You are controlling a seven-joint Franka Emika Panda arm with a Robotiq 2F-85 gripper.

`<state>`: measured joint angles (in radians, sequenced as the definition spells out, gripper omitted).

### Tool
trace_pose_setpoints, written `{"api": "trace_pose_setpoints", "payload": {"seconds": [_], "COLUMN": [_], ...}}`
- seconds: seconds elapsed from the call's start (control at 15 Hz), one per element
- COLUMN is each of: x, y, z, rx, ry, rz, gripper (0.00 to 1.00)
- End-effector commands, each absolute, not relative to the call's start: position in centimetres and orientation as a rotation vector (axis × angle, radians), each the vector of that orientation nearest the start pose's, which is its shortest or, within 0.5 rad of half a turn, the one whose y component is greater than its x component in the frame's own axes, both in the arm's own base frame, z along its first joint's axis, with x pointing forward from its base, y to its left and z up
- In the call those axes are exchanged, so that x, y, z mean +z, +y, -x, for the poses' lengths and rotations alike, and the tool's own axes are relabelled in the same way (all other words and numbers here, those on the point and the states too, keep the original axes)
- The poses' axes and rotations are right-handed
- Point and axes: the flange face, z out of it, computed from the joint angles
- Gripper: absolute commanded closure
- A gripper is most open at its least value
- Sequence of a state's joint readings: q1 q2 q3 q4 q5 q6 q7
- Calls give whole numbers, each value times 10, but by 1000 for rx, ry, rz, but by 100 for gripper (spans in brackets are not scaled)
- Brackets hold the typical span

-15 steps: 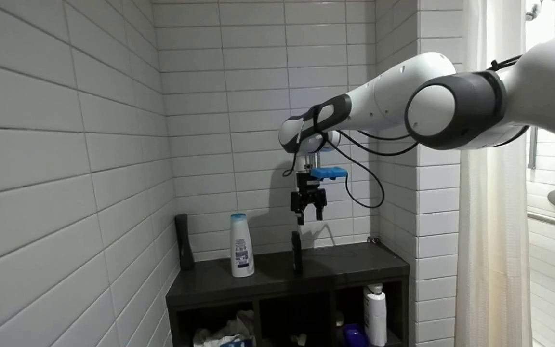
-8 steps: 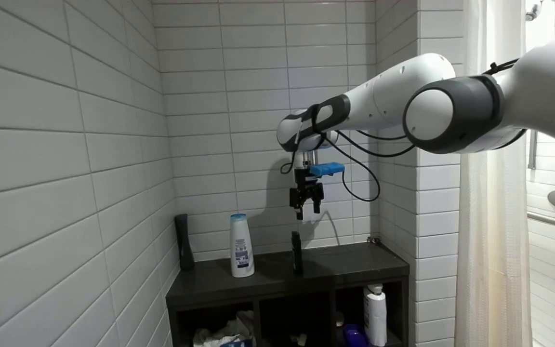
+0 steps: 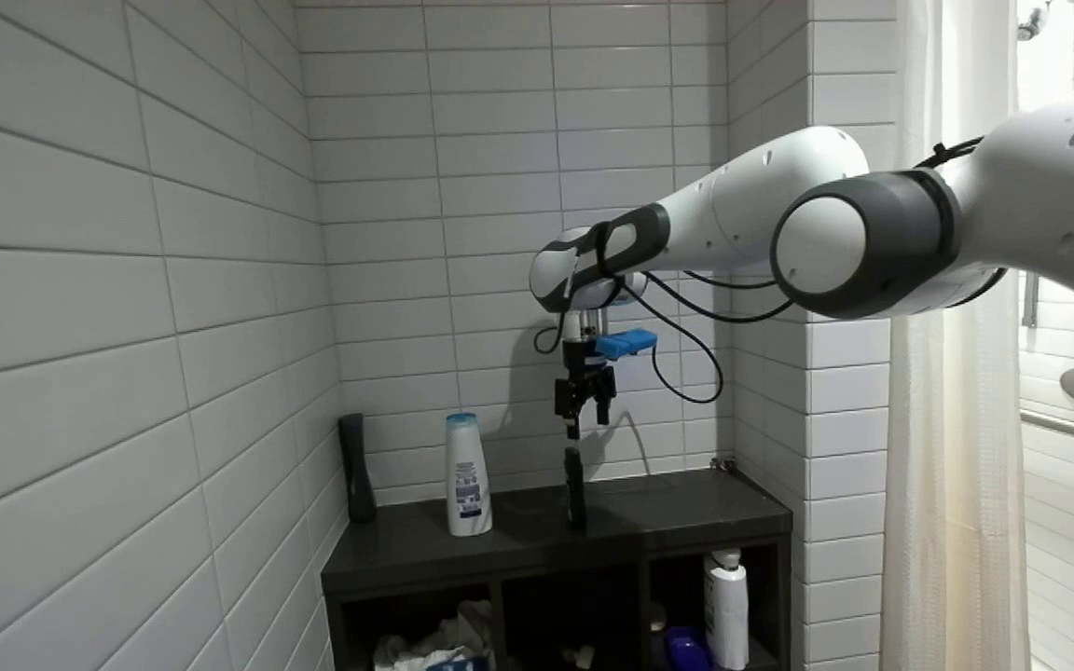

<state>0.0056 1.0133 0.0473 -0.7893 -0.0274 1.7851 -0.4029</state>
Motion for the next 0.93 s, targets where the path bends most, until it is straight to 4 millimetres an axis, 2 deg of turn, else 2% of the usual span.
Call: {"api": "trace_pose_setpoints", "payload": {"seconds": [0.0,0.4,0.87], "x": [309,305,323], "y": [22,31,53], "z": [-796,-797,-799], "rx": [-11,-42,-128], "ry": [-732,-732,-666], "rz": [3046,3009,2896], "gripper": [0,0,0]}}
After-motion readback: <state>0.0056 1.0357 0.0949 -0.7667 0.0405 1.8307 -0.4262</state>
